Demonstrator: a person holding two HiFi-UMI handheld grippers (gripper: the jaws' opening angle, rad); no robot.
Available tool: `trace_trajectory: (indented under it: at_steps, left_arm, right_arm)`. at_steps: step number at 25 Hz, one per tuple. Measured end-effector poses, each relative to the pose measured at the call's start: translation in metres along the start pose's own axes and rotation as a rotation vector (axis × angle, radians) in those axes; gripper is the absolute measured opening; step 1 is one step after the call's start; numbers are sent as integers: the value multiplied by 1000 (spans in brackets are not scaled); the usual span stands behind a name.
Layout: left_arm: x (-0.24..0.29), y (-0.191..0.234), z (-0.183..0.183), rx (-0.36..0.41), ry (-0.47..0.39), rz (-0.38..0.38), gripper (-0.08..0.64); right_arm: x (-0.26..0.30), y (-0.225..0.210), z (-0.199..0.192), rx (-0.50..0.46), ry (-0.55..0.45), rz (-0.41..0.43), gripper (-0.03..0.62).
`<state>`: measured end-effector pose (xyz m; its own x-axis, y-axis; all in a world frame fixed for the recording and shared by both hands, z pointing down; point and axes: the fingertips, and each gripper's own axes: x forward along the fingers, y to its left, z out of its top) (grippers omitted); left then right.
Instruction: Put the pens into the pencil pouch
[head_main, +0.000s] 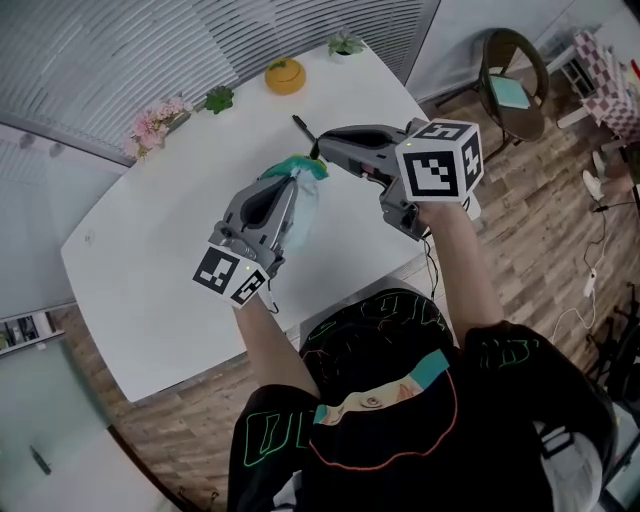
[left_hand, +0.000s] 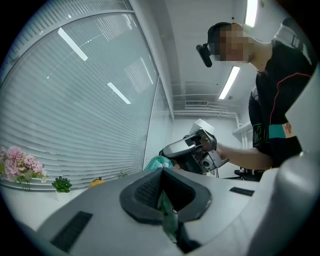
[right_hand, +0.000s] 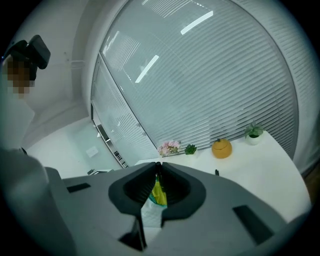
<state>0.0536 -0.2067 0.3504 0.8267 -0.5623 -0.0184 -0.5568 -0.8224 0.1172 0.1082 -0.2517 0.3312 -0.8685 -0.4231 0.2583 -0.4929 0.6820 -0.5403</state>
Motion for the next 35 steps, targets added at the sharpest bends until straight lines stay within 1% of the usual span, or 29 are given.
trace_trajectory:
  at_steps: [4,7,9,11,13,15,17,21,23,25,30,32,35]
  left_arm:
    - [10,-4,5,6,-23,-11,-3]
    - [14,-2,2,0,-21,7,-3]
    - [16,-3,0,-3,-16,17,-3]
    - [18,-5,0,1,-9,20,-3]
    - [20,-7,2,1,-16,15,-3]
    - [21,-7,4,-12,-41,0,-3]
    - [20,-2,7,-36,-81,-1,-3]
    - [14,10,12,-84,-156,46,-3]
    - [13,14,13,-95,-165,66,-3]
    - [14,15,15,-101,-176,73,-3]
    - [18,10,29,-100,-227,40,-3]
    - [19,8,31,-90,-217,29,-3]
    - [16,9,27,-93,-194,37,-3]
  right_arm:
    - [7,-4,-13,-31,93,62,43]
    - [6,-6,-14,-48,102,98,43]
    - [6,-8,-18,-49,126,123,43]
    - [6,-8,-25,-43,157,155,43]
    - [4,-13,-27,-22,164,175,44]
    - [3,-23,-24,8,135,176,44]
    - [0,-33,-16,62,77,188,43]
    - [-13,-30,0,178,-19,297,43]
    - [-16,-28,3,214,-34,342,43]
    - [-12,-25,-2,223,-9,360,43]
    - [7,-15,-36,199,99,364,43]
    - [10,-15,-45,129,120,358,46]
    - [10,-22,-44,-55,127,312,46]
